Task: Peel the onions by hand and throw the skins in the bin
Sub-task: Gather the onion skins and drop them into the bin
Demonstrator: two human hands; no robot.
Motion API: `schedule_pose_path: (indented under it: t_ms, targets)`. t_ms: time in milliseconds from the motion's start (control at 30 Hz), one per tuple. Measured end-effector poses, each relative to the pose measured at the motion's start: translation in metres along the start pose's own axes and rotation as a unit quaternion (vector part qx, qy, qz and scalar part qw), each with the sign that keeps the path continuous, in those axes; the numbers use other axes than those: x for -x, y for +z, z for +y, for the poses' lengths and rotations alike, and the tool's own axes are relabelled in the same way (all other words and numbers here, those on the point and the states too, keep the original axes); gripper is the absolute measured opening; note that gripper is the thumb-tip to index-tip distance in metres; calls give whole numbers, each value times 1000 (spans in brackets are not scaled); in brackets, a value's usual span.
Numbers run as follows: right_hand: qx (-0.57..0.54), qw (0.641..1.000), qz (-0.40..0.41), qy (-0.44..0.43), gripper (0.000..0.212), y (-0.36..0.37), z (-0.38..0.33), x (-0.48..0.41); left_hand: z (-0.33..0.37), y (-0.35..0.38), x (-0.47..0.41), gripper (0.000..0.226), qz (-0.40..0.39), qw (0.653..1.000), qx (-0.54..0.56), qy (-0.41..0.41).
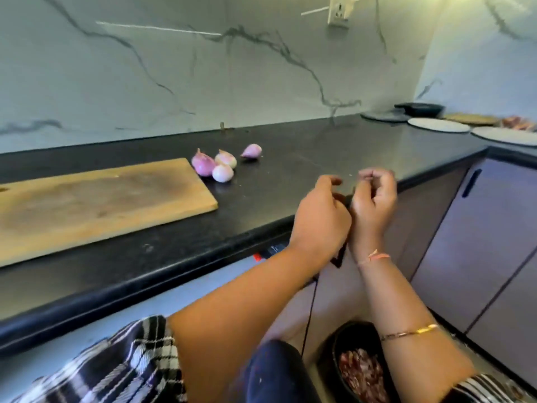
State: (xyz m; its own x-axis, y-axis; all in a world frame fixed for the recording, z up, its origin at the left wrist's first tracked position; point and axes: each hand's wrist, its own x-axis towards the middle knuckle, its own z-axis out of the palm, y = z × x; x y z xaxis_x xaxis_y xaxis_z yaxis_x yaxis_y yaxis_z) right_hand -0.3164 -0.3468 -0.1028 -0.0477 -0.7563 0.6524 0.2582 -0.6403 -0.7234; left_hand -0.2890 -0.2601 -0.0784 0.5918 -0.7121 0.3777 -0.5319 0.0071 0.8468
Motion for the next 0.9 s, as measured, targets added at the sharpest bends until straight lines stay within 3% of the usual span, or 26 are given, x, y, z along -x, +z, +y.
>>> schedule_pose_path:
  t_ms: [267,433,667,900]
  targets:
    - [-11,982,-187,25,16,106,-38,16,-23,-106,-18,42,124,992,8,-10]
    - [82,932,-345,78,13,163,-34,8,-48,-160,-35,34,185,981,-37,-50]
    - [142,906,-378,126,16,213,-16,-31,-75,-216,-71,30,227,962,-126,-87]
    - [245,846,-458,118,15,241,11,-37,-108,-232,-113,27,172,958,-202,-105]
